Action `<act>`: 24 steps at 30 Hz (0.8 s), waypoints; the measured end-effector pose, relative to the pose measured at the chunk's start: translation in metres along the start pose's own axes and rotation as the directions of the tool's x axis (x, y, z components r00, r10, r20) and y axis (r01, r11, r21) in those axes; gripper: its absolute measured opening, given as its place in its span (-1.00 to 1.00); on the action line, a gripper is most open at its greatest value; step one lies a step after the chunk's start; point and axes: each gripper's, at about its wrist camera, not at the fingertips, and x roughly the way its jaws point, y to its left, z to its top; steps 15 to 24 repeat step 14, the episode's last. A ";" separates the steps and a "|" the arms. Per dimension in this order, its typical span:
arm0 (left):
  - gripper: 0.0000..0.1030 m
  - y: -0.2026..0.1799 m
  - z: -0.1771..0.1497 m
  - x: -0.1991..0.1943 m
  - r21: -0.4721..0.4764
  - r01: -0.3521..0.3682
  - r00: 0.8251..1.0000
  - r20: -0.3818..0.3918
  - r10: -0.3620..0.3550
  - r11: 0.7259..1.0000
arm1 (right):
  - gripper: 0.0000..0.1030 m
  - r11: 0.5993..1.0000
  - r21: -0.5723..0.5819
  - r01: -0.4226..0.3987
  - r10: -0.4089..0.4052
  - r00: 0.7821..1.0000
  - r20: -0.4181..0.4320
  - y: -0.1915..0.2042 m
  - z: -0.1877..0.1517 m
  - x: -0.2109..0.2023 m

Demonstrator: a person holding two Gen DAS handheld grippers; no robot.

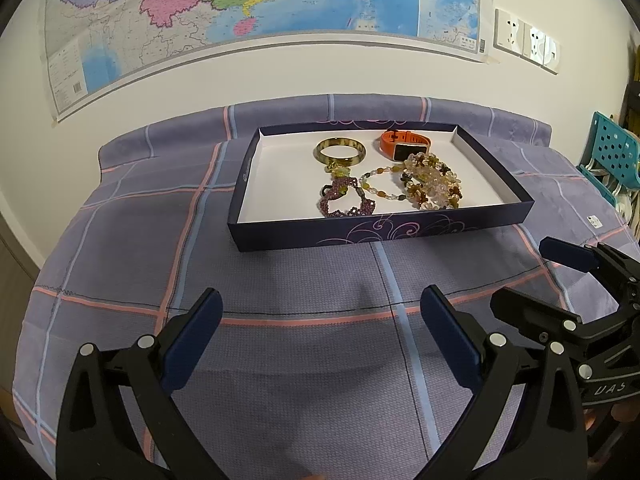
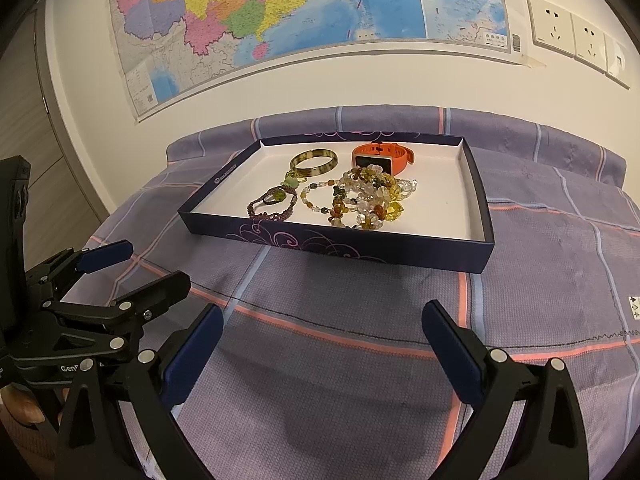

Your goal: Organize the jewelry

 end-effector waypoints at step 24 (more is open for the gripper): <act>0.89 0.013 0.000 0.010 -0.031 0.024 0.999 -0.044 -0.025 0.999 | 0.87 0.999 -0.001 0.036 -0.036 0.999 -0.030 -0.024 0.001 -0.004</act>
